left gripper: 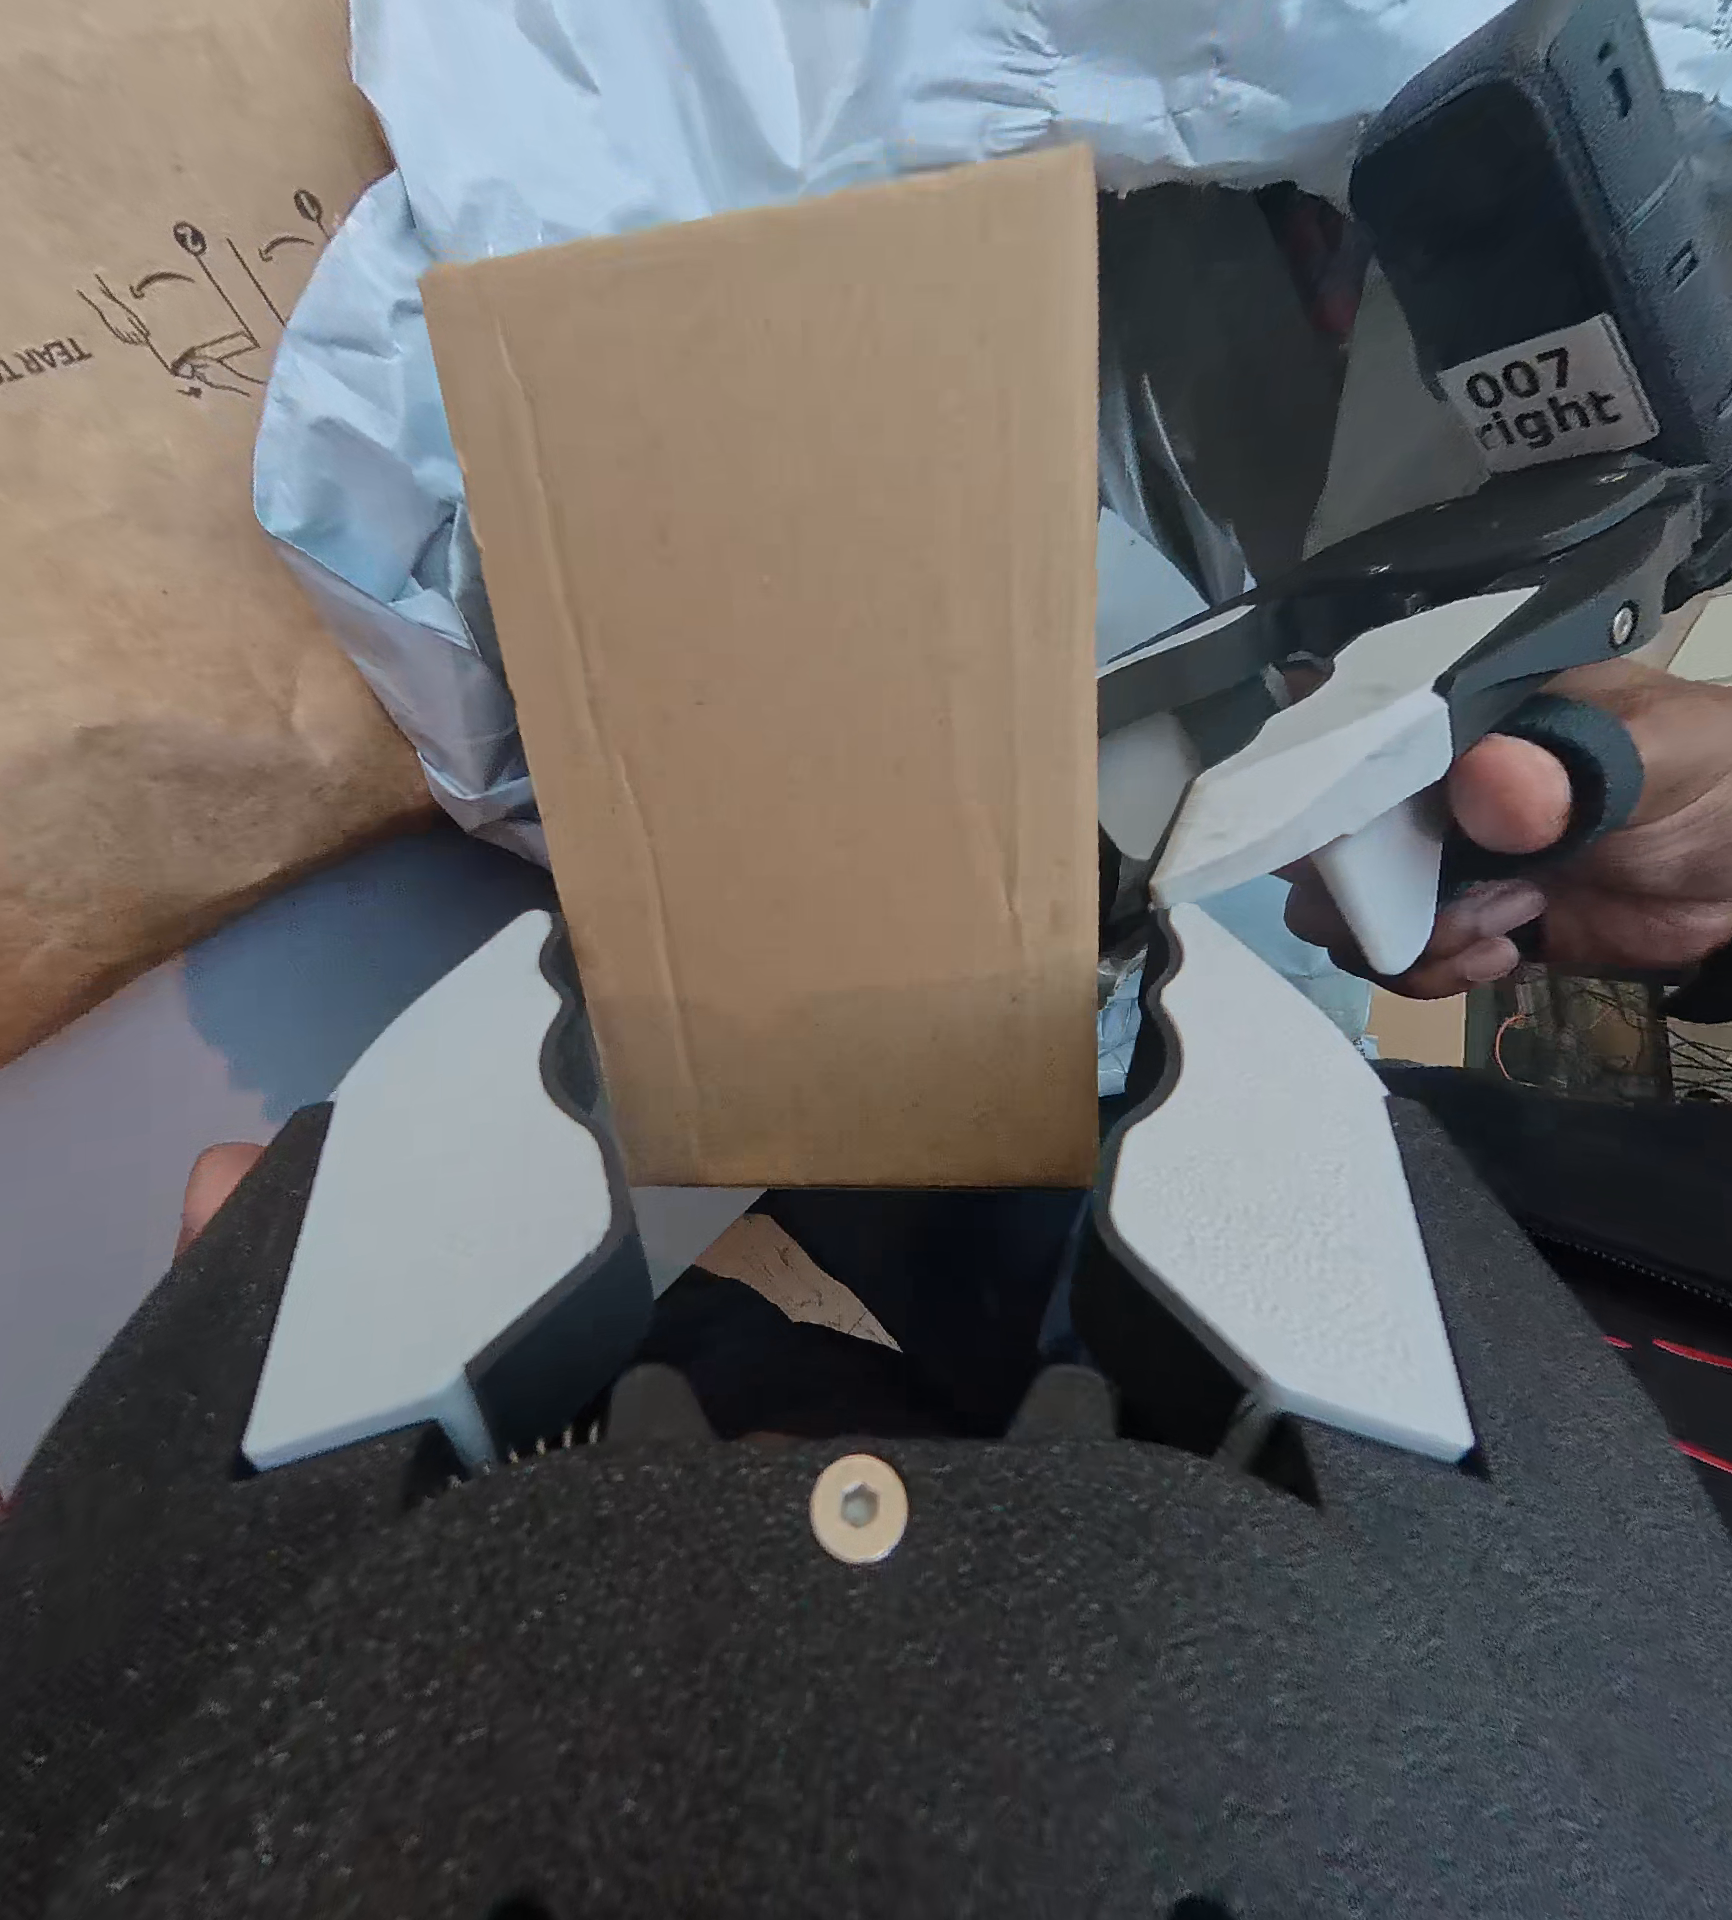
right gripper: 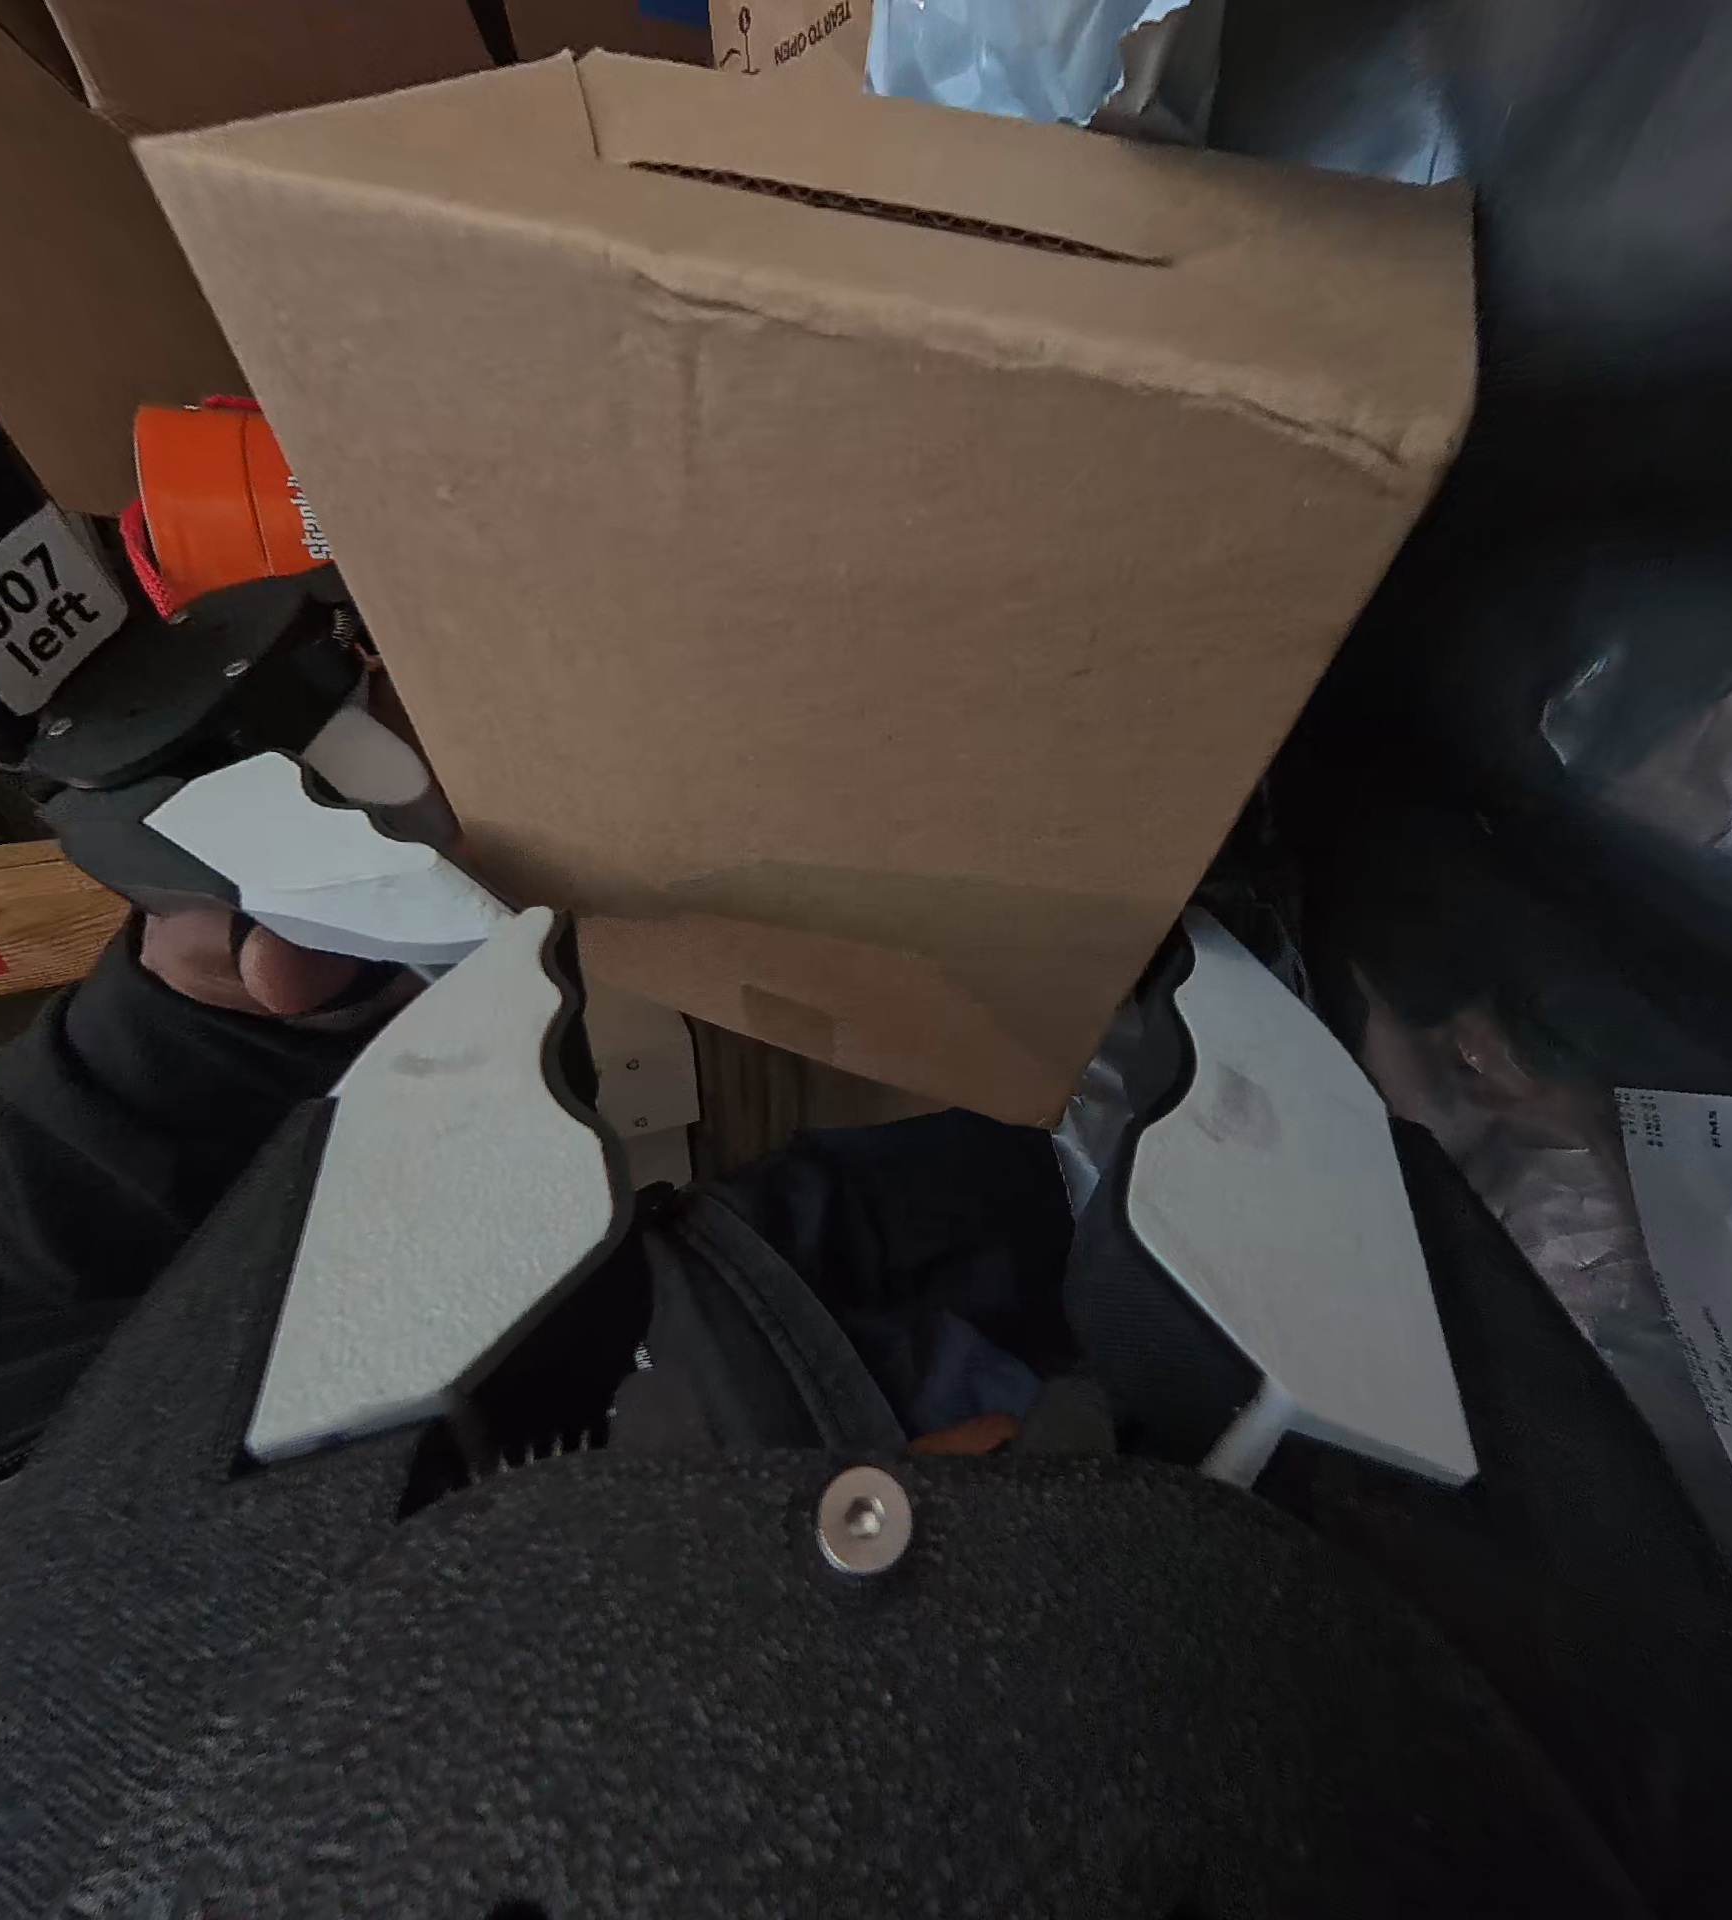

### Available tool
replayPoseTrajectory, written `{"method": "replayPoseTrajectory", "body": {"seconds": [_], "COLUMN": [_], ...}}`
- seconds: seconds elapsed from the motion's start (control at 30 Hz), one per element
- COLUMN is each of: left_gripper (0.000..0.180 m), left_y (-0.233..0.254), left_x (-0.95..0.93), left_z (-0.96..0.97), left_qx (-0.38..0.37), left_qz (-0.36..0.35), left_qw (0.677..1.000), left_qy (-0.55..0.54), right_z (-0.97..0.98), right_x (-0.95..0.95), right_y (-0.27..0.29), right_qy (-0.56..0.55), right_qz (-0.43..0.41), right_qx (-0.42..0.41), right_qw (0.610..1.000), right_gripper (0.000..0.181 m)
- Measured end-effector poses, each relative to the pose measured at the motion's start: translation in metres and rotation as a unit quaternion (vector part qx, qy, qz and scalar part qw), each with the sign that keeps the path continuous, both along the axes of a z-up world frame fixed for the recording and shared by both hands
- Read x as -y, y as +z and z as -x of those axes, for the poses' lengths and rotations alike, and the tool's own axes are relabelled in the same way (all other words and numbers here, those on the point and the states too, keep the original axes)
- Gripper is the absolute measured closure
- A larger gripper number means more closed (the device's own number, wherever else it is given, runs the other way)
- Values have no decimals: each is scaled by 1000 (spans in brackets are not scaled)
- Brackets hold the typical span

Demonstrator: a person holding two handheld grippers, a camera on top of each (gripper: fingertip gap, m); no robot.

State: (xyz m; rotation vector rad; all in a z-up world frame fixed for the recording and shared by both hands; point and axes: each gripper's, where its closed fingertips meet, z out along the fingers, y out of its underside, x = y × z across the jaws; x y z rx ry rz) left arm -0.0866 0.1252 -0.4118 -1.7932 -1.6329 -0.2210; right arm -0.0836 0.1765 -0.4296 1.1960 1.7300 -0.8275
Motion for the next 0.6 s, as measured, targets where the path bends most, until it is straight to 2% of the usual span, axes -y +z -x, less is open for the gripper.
{"method": "replayPoseTrajectory", "body": {"seconds": [0.17, 0.3, 0.4, 0.6], "left_gripper": [78, 71, 72, 74], "left_y": [0, -19, -26, -39], "left_x": [9, 15, 20, 25], "left_z": [20, 28, 31, 28], "left_qx": [-22, 13, 25, 25], "left_qz": [-3, -44, -90, -96], "left_qw": [1000, 999, 996, 994], "left_qy": [-19, -16, -2, -44], "right_z": [-3, -9, -15, -16], "right_x": [-3, 0, 2, 6], "right_y": [-5, -10, -13, -21], "right_qy": [15, 40, 64, 73], "right_qz": [13, 13, 11, -4], "right_qx": [0, -7, -16, -30], "right_qw": [1000, 999, 998, 997], "right_gripper": [93, 99, 105, 111]}}
